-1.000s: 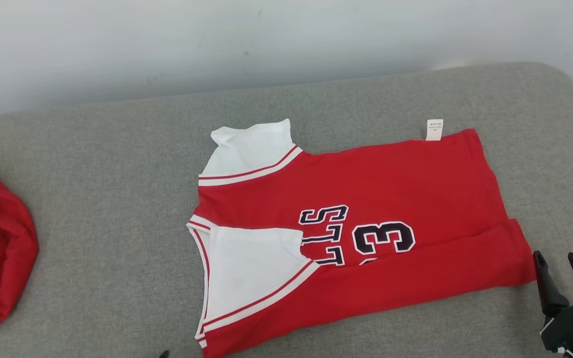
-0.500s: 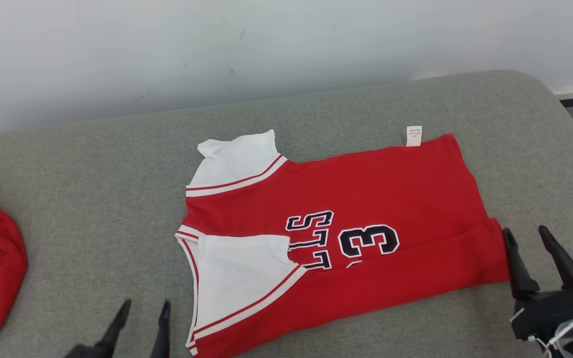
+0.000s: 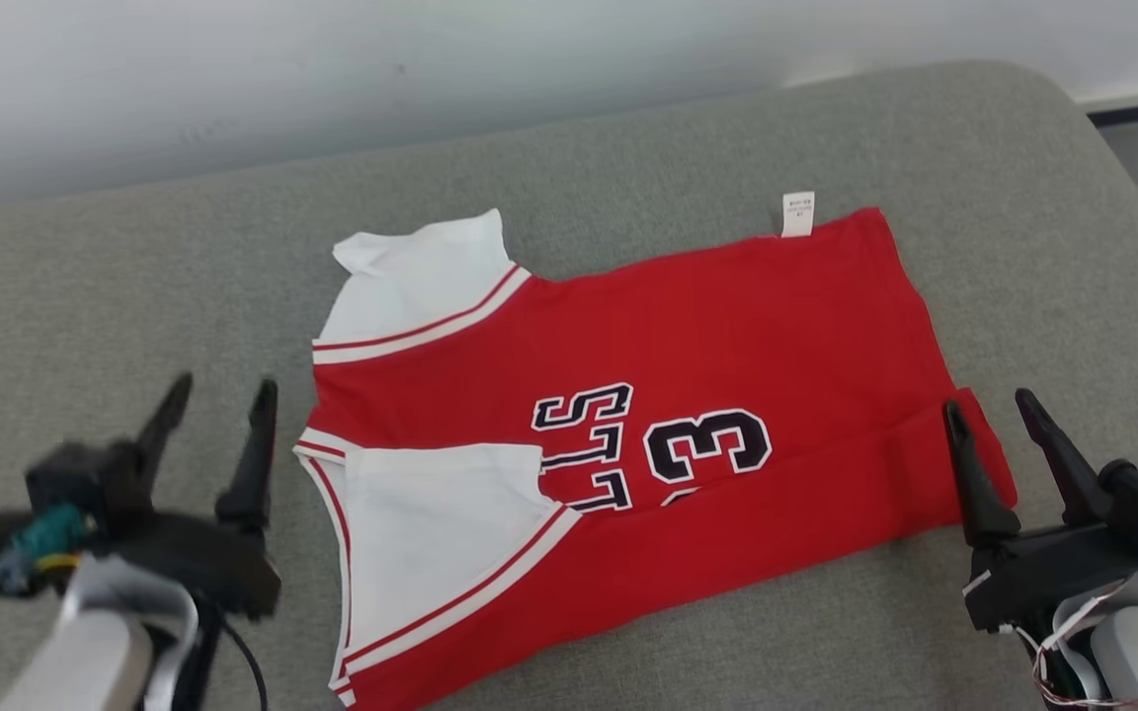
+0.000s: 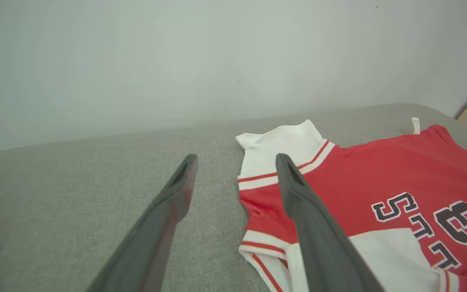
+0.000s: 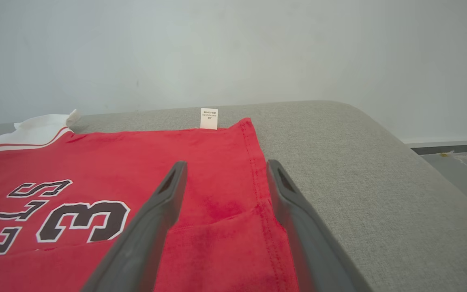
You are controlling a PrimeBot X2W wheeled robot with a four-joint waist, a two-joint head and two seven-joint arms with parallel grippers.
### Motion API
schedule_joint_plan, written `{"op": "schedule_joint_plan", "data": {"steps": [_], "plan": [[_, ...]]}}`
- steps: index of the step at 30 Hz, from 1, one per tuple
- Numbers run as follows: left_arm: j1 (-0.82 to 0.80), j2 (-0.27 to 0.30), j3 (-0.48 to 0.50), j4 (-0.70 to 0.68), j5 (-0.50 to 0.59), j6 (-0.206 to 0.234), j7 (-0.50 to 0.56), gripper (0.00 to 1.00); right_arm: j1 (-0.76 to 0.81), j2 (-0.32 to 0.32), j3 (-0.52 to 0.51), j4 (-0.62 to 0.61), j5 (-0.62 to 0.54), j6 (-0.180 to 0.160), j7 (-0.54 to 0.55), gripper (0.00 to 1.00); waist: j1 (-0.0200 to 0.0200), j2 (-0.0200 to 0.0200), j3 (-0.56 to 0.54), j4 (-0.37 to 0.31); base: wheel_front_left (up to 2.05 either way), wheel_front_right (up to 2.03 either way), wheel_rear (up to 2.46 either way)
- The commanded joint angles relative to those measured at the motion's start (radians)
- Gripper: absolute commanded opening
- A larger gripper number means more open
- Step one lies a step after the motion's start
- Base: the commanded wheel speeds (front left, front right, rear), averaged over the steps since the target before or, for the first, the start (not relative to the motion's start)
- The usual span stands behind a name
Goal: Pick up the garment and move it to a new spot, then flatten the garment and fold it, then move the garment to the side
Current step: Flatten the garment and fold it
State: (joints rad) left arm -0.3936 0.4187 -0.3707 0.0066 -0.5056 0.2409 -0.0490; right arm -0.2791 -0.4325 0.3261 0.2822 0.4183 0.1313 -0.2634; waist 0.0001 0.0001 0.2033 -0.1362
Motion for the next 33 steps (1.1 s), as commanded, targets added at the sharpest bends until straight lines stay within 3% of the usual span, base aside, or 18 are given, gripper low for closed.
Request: {"op": "schedule_joint_plan", "data": {"steps": [1, 6, 13, 23, 33], "plan": [[-0.048, 0.012, 0.004, 0.016, -0.005, -0.013, 0.023, 1.00, -0.015, 0.006, 0.002, -0.004, -0.007, -0.001, 0.000, 1.00, -0.0001, -0.0001, 0.046, -0.026, 0.00, 0.00, 0.00], [-0.192, 0.024, 0.001, 0.100, -0.053, -0.070, 0.138, 1.00, -0.041, 0.008, -0.005, -0.011, -0.014, -0.001, 0.000, 1.00, -0.0001, -0.0001, 0.101, -0.040, 0.00, 0.00, 0.00], [-0.405, -0.006, -0.010, 0.257, -0.130, -0.138, 0.295, 1.00, -0.077, 0.013, -0.013, -0.018, -0.025, -0.001, 0.000, 1.00, -0.0001, -0.0001, 0.177, -0.047, 0.00, 0.00, 0.00], [-0.628, -0.052, -0.041, 0.444, -0.173, -0.192, 0.448, 1.00, -0.123, 0.019, -0.003, -0.018, -0.031, -0.001, 0.000, 1.00, -0.0001, -0.0001, 0.254, -0.050, 0.00, 0.00, 0.00], [-0.771, -0.079, -0.096, 0.601, -0.152, -0.217, 0.543, 1.00, -0.155, 0.029, 0.013, -0.009, -0.034, -0.001, 0.000, 1.00, -0.0001, -0.0001, 0.287, -0.062, 0.00, 0.00, 0.00]]}}
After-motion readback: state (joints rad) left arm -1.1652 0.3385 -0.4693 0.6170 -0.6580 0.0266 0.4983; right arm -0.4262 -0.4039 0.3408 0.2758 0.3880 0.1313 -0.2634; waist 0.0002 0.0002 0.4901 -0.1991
